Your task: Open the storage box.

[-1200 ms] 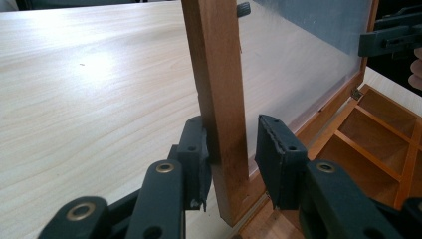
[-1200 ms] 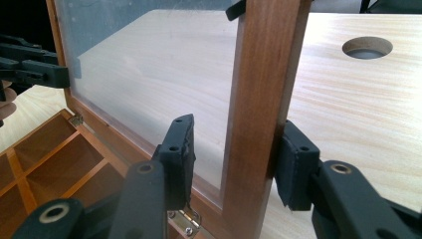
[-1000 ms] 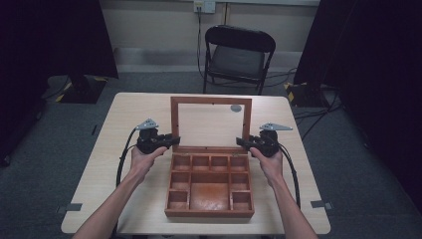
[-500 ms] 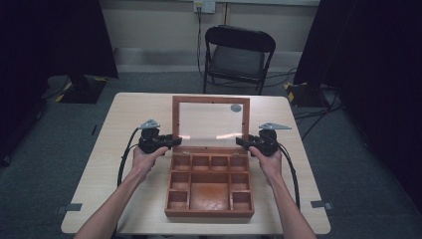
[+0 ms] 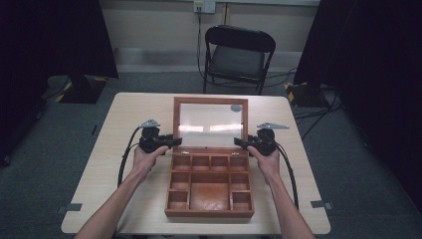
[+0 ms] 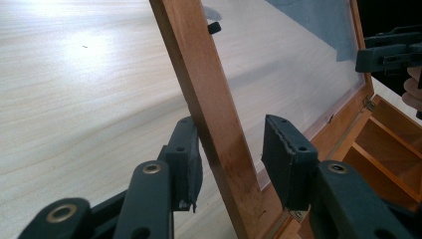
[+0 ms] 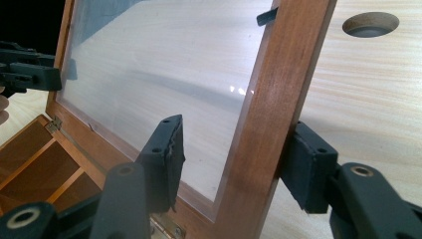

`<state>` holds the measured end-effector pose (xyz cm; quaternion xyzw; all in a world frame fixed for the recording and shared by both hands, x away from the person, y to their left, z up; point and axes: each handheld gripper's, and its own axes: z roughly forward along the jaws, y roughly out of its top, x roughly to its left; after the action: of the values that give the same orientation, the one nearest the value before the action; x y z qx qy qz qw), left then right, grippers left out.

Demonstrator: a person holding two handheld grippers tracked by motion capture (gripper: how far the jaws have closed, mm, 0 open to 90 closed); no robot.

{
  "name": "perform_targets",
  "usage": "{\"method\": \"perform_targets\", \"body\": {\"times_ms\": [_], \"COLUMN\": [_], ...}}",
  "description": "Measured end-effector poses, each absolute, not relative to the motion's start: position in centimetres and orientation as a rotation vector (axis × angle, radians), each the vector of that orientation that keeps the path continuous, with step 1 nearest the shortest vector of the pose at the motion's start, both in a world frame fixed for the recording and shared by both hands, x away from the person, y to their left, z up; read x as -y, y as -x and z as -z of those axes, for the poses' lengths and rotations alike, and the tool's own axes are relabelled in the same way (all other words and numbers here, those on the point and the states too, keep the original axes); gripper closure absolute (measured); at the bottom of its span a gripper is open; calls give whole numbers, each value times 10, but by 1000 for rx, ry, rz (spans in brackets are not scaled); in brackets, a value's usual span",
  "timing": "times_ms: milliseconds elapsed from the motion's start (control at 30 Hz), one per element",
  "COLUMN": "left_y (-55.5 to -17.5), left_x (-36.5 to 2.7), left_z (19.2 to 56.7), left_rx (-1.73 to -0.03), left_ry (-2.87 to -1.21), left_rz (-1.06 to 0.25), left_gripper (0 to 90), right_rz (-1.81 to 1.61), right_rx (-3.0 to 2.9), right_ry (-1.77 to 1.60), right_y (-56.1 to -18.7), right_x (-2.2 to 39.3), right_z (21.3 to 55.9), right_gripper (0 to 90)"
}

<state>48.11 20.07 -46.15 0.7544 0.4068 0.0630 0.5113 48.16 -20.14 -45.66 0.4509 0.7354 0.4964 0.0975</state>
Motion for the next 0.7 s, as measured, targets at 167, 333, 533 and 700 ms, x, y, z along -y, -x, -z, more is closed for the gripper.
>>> {"method": "perform_targets", "body": {"times_ms": [167, 333, 533, 700], "left_y": [-482, -482, -483, -483], "left_x": [-200, -201, -200, -201], "left_z": [463, 465, 467, 468], "left_rx": [-994, -998, -1018, -1020], "left_ry": [-1818, -1833, -1835, -1835], "left_rz": [-153, -158, -164, -154], "left_gripper": [577, 560, 540, 536], "right_rz": [-1446, -1425, -1409, -1400], "right_rx": [-2178, -2183, -2185, -2189], "right_ry": [-1340, -1350, -1368, -1372], "right_y": [-482, -484, -486, -487], "right_x": [199, 196, 195, 194], "right_z": [458, 461, 464, 465], "right_gripper": [422, 379, 353, 338]}}
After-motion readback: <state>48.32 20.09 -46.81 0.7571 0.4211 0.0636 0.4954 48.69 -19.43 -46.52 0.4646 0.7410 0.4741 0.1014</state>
